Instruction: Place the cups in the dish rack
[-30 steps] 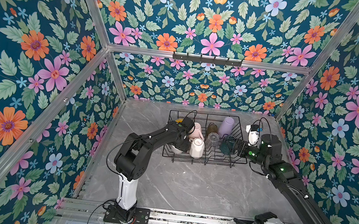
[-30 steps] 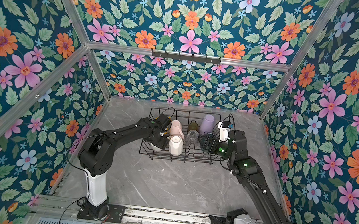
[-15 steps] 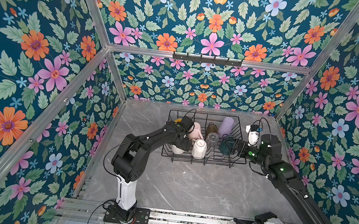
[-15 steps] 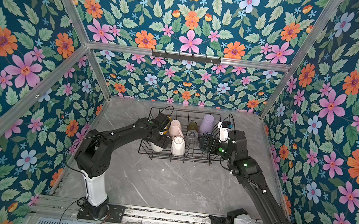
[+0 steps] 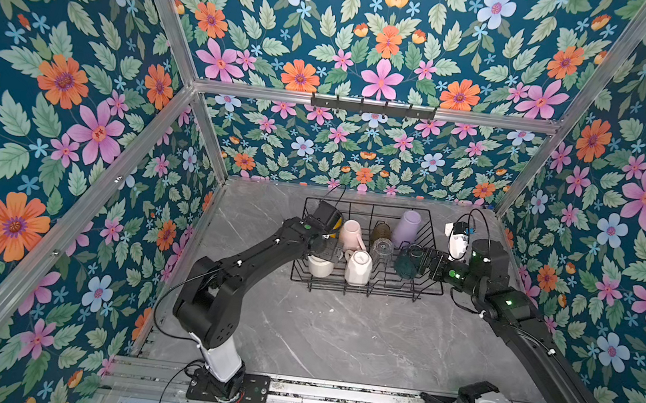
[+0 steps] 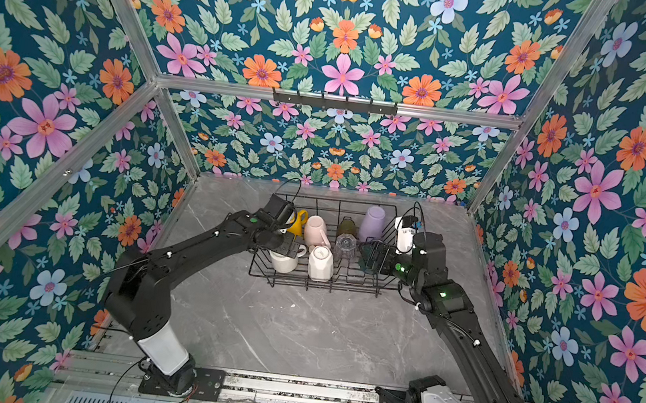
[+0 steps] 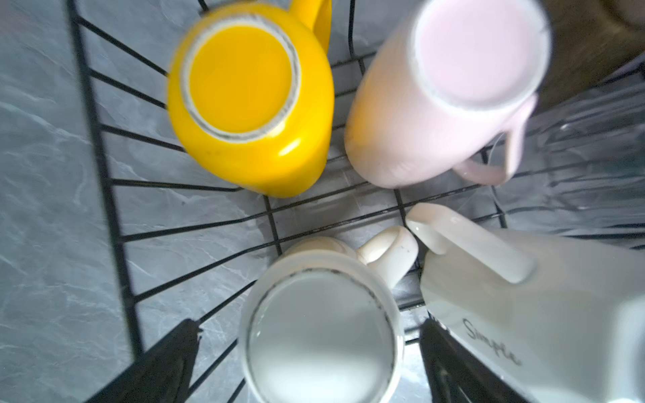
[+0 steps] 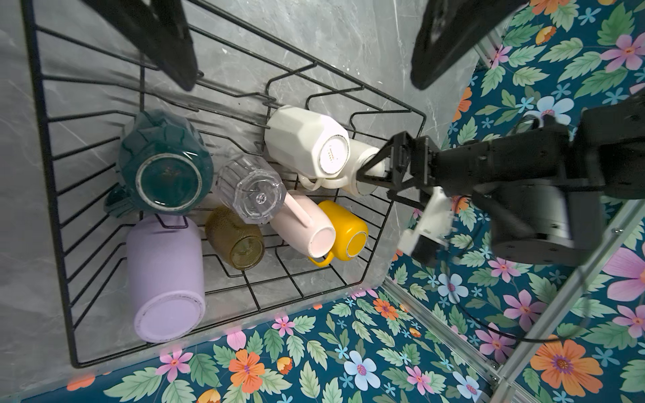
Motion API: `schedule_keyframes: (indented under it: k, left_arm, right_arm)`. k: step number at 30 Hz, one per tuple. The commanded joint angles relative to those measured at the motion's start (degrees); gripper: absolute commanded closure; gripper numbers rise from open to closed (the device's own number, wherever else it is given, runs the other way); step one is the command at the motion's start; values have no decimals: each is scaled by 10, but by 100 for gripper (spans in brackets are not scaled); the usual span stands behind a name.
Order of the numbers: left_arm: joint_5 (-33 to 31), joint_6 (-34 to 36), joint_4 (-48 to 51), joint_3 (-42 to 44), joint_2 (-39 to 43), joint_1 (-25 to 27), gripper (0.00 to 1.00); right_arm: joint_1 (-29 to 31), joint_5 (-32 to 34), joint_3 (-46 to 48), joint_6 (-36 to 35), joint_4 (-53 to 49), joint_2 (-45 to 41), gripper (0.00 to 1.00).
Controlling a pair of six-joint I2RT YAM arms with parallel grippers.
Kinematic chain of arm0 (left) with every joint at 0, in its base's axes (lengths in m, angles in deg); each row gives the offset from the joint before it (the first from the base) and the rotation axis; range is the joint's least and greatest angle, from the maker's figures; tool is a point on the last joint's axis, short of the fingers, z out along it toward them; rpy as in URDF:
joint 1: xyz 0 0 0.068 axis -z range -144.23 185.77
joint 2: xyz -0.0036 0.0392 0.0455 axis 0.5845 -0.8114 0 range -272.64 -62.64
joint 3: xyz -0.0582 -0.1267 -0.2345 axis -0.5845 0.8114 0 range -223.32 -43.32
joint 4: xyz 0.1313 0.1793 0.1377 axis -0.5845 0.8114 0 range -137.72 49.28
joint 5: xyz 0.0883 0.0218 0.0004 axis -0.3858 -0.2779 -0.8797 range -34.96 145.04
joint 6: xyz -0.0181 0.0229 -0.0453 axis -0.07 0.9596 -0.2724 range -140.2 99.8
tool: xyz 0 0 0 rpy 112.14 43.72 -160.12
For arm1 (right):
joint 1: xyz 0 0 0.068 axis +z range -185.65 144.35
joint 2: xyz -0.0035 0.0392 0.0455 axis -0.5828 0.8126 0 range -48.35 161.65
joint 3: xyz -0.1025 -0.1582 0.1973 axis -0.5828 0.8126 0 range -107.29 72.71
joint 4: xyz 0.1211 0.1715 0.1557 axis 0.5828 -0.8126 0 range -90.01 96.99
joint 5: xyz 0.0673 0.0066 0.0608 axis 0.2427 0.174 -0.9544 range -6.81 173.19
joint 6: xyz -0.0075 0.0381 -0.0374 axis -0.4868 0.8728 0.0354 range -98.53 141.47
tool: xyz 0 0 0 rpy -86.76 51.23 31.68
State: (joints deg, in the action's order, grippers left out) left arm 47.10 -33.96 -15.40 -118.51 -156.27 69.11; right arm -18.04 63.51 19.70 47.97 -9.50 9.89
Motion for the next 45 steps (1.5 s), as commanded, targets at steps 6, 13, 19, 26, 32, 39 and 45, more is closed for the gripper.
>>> schedule_keyframes:
  k: [6, 13, 19, 26, 32, 39, 45]
  left_arm:
    - [-161, 52, -271, 167, 200, -3, 0]
    - [-232, 148, -607, 427, 366, -47, 0]
    - [-211, 86, -667, 547, 421, -173, 0]
    - [-206, 66, -781, 645, 352, -233, 0]
    - [-172, 77, -973, 697, 233, -277, 1]
    - [-145, 102, -1118, 671, 90, -293, 1]
    - [-91, 129, -1108, 617, 9, -298, 0]
  right_arm:
    - [-60, 54, 40, -30, 4, -6, 1]
    - [-95, 155, 119, -37, 64, -1, 1]
    - [-100, 293, 193, -57, 146, 15, 1]
    - [-102, 358, 270, -152, 309, 18, 1]
    - [-108, 405, 316, -217, 447, 80, 1]
    - [-112, 380, 346, -253, 607, 173, 1]
    - [-137, 337, 349, -249, 660, 217, 1]
